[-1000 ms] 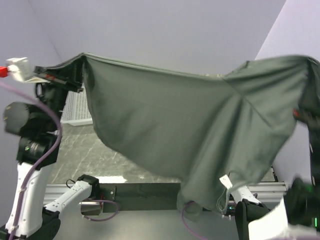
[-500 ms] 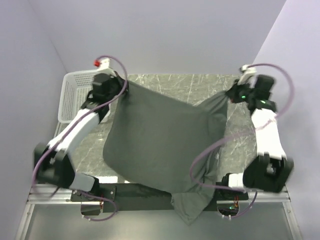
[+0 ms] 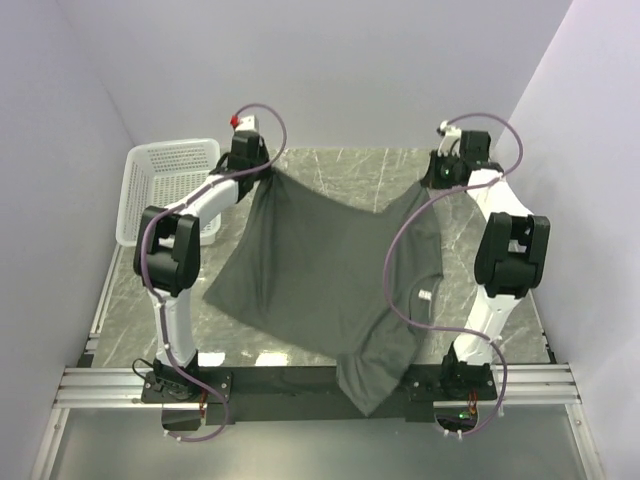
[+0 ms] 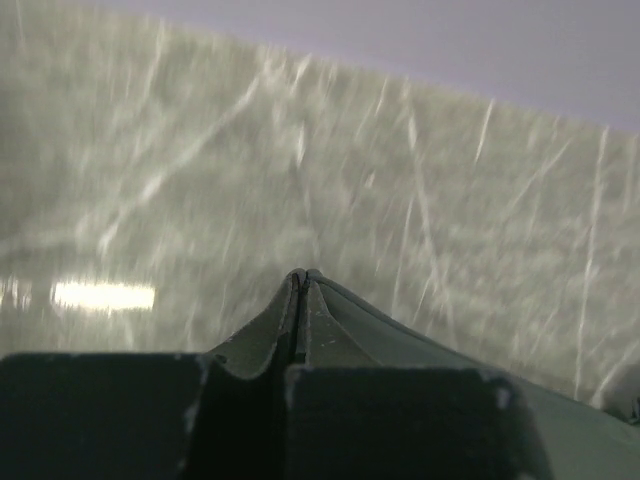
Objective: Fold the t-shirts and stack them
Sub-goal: Flatten the tshirt out, then fold the tshirt
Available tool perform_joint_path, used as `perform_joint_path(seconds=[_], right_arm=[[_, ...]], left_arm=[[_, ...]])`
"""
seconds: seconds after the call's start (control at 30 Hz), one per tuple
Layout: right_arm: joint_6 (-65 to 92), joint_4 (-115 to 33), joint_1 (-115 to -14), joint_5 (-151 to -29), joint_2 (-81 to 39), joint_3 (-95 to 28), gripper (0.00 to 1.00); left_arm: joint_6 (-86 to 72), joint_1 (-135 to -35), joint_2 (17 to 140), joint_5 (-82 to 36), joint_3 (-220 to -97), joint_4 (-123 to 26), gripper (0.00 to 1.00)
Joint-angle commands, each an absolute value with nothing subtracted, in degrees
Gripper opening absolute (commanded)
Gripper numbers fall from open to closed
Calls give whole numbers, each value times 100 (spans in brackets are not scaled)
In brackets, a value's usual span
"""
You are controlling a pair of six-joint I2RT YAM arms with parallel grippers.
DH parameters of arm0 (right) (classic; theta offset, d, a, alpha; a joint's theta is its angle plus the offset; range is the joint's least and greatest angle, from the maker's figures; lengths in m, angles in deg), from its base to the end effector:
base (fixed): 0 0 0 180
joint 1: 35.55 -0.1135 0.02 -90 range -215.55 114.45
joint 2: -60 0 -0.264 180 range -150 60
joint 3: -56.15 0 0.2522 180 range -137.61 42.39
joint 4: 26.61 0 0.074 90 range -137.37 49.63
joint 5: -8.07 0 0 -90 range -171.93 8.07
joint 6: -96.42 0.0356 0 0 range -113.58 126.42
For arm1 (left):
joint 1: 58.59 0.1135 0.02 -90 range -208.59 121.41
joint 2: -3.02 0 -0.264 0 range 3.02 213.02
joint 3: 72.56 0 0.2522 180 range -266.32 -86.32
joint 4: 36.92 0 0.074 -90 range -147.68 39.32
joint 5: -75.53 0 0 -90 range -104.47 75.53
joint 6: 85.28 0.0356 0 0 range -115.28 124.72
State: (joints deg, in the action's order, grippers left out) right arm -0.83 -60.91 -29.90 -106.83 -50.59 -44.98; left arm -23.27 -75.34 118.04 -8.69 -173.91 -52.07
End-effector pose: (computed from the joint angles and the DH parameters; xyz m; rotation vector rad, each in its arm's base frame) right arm 0.4377 -0.0282 0.2457 -0.2455 2.2652 0.3889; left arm 0.4536 -0.1328 0.2404 -0.2669 2.0753 -0.3729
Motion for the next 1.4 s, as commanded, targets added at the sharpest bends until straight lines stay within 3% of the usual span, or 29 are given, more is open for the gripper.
perform_joint_path(seconds=[0.0, 0.33, 0.5, 0.83, 1.37], right_arm=[[88, -6102, -2975, -10486, -5416, -5339, 0], [343, -6516, -3098, -10715, -6296, -7140, 0], [387, -6569, -3098, -10960, -6358, -7424, 0], [405, -6340, -3098, -11602, -5734, -6607, 0], [317, -6129, -3107, -12306, -4504, -5183, 0]], left_arm=[[-2130, -7529, 12262, -568, -18386, -5463, 0], [-2174, -7362, 13151, -612, -19547, -5806, 0], [-2130, -7265, 13441, -647, -20163, -5982, 0], [-1744, -7186, 13986, -831, -20875, -6018, 0], [-795, -7186, 13609, -1332, -20111, -5332, 0]])
